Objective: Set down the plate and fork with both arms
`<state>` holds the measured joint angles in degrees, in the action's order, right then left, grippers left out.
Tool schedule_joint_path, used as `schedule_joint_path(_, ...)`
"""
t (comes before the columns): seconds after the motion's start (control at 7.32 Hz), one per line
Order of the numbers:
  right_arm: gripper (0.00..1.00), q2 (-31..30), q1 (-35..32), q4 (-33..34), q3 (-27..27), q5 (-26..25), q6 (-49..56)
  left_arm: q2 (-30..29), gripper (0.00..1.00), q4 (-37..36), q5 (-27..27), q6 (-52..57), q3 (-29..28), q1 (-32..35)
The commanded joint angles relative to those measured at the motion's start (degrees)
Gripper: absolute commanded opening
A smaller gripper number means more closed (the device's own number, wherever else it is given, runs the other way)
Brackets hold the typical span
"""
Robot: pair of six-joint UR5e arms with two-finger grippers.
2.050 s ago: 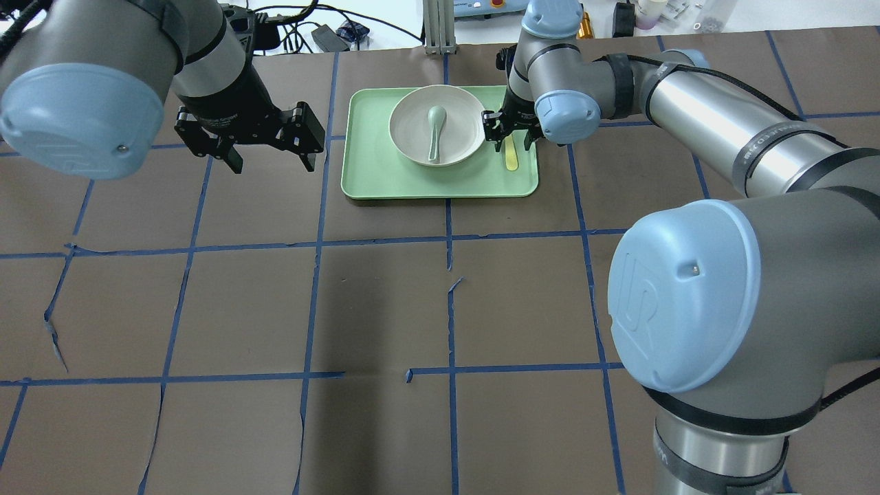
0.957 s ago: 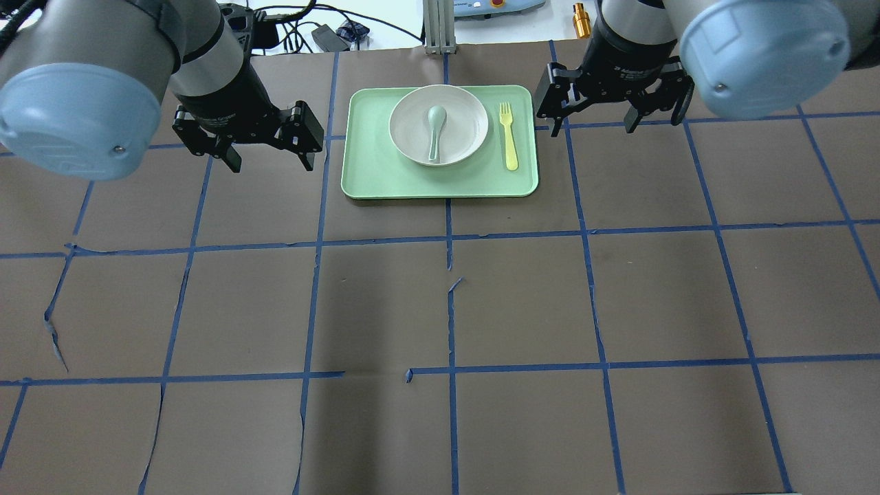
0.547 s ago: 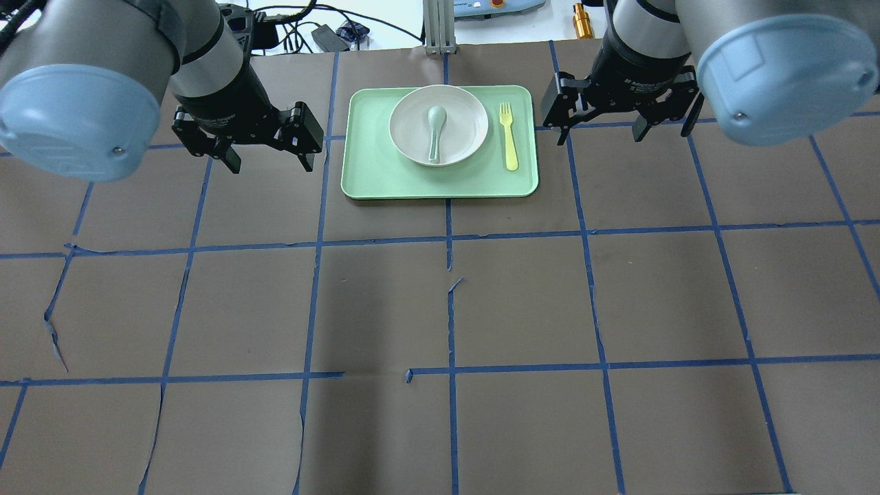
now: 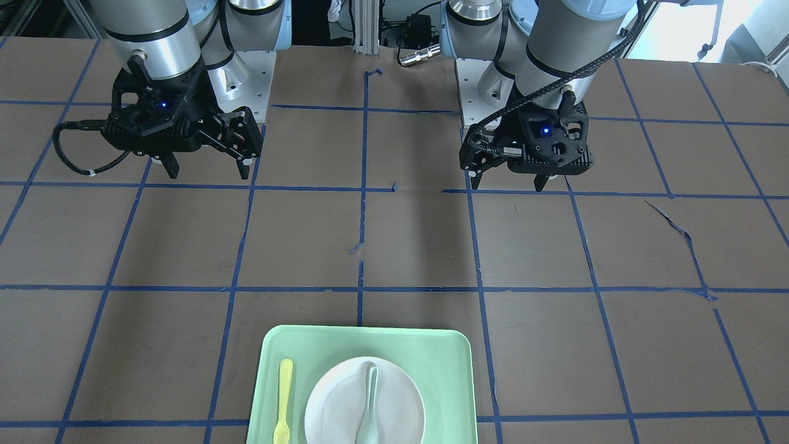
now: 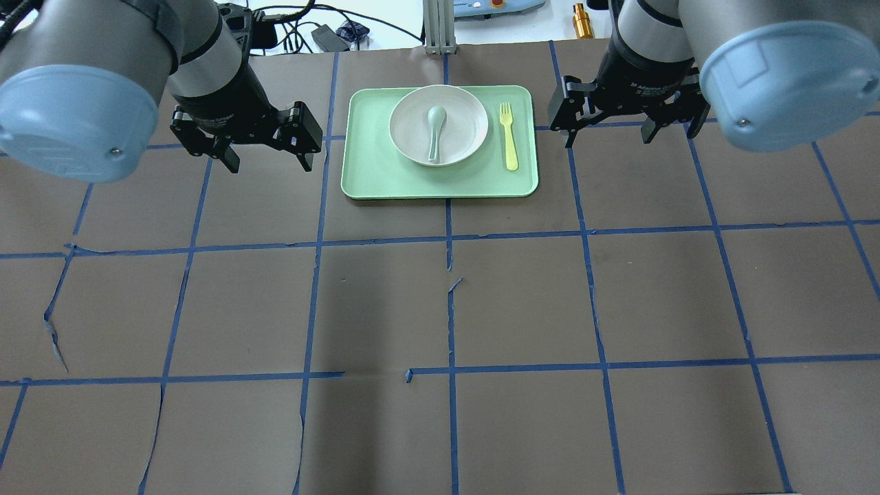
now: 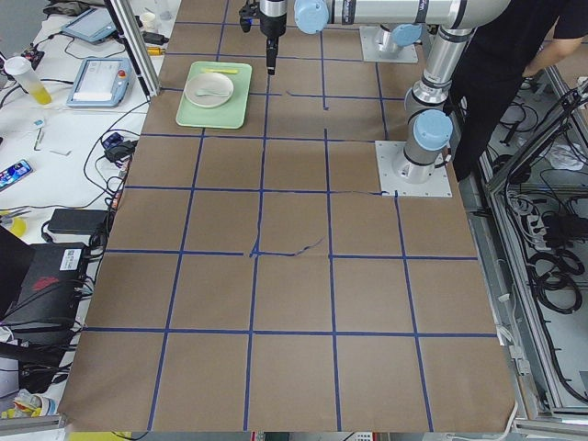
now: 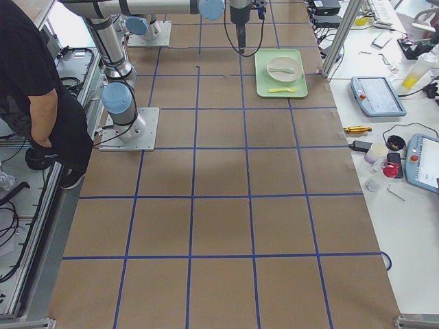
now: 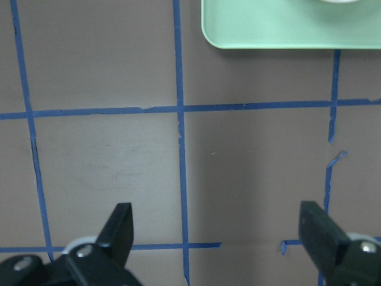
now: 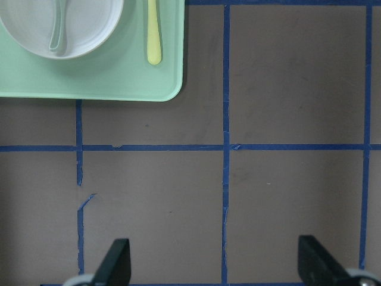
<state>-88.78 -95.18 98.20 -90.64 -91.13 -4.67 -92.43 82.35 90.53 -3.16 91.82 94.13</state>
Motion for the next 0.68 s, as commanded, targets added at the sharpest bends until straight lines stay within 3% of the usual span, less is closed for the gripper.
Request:
schedule_joint_path(0.0,1.0,-0.1,-0.1,0.0,-0.1,-0.1,-0.2,0.1,1.0,0.0,0.0,0.0,-0.1,0.0)
schedule_joint_path(0.55,1.0,-0.1,-0.3,0.0,0.0,0.3,-0.3,0.1,1.0,0.0,0.0,0.1,-0.1,-0.1)
